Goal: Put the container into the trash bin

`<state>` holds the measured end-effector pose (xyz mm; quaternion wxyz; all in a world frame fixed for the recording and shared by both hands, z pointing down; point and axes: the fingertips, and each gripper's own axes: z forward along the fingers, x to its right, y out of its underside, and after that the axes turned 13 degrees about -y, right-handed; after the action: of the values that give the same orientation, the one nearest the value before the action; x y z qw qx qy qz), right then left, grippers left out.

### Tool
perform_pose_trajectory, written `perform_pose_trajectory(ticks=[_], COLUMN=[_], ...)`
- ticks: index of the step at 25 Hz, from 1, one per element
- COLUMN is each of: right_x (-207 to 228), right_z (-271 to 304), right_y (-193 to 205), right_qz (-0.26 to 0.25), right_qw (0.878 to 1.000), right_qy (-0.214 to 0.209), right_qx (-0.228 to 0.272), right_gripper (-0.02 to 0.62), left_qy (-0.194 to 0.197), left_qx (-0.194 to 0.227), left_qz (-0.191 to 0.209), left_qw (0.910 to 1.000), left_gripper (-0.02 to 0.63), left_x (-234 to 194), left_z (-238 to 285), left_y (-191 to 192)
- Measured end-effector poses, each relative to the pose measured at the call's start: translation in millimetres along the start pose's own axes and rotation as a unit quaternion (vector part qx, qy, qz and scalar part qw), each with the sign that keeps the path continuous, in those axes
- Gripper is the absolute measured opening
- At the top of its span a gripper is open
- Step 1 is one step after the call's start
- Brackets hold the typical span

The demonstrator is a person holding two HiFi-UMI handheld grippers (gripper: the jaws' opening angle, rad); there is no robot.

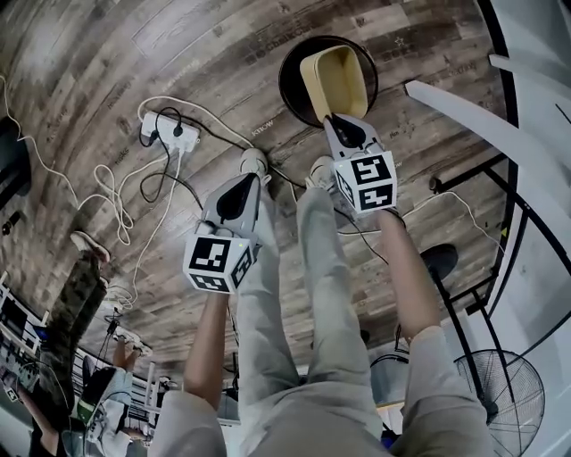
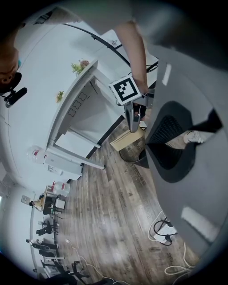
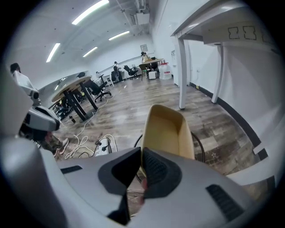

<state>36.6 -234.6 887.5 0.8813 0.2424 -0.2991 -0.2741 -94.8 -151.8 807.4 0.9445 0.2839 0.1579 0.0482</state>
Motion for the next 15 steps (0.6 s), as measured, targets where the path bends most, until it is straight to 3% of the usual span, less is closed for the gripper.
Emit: perform_pose_trajectory(ticks=[15], right_x=[34.9], right_z=[60.9], right_y=[31.9], right_qz=[0.05], right_qw=[0.995], right_qy=[-0.016], right_qx=[-0.089], right_gripper=[0.028], left_qy=[-0.007], left_qx=[-0.004], left_qz=[-0.014], left_qw=[0.9999], left_gripper=[0.011], left_x=[-16.9], left_z=[7.5], left_y=[-6.9])
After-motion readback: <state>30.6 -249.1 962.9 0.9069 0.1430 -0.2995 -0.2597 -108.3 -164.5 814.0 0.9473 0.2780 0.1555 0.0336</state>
